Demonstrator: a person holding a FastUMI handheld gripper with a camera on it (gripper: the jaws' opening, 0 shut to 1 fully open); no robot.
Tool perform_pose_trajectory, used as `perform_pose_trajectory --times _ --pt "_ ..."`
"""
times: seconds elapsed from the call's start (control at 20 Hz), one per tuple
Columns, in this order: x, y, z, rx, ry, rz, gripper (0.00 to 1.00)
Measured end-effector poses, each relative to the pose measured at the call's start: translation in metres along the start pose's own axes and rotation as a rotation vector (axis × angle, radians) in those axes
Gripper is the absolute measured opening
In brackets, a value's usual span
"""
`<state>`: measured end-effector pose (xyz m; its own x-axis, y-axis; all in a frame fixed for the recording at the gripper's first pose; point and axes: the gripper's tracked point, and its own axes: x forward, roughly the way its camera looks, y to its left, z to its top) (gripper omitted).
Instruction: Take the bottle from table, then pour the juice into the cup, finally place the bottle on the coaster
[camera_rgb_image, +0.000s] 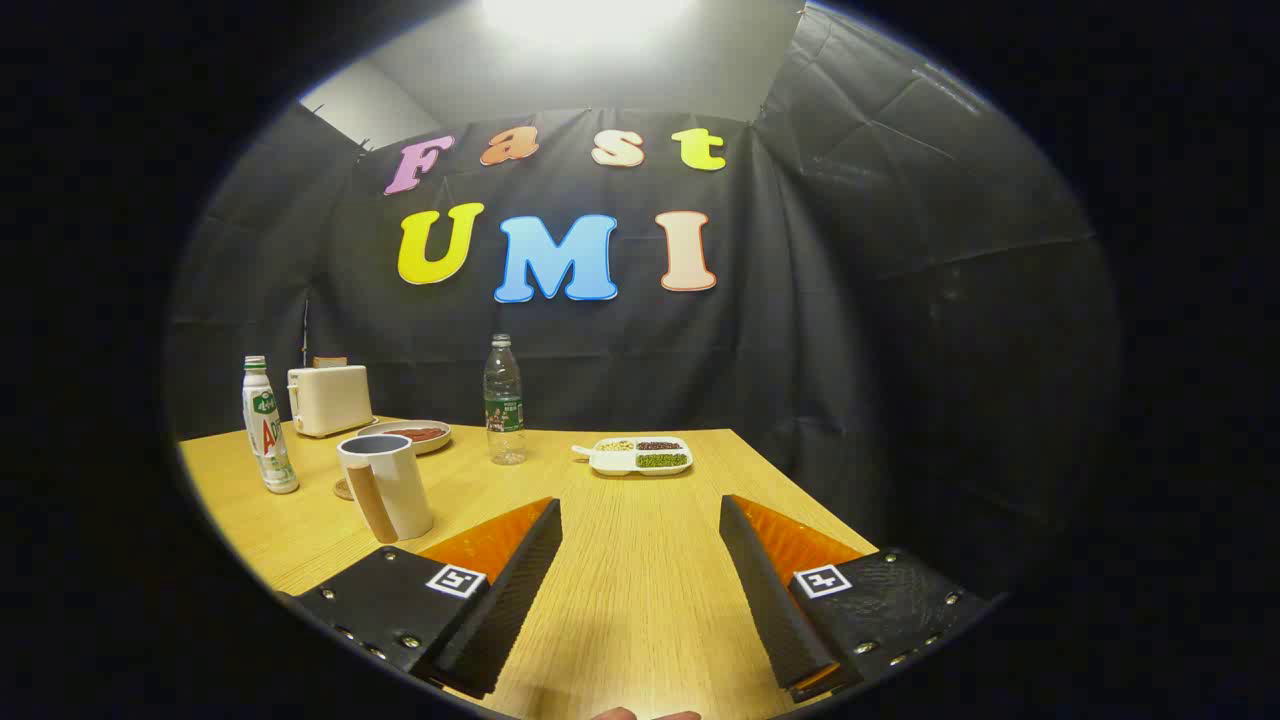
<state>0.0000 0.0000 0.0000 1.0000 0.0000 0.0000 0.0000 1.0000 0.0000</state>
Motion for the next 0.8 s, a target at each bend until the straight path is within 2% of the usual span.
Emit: perform_pose_trajectory --times 0.25,0.4,0.6,0.8 --pt "0.057 -0.001 0.007 -0.003 0.027 -0.011 0.96" --pt "0.074 0.002 0.021 0.009 0.006 -0.026 0.96" --pt "0.074 0.016 0.059 0.015 -0.048 -0.082 0.97" --pt "0.047 0.063 0.078 0.061 -0.086 -0.125 0.97"
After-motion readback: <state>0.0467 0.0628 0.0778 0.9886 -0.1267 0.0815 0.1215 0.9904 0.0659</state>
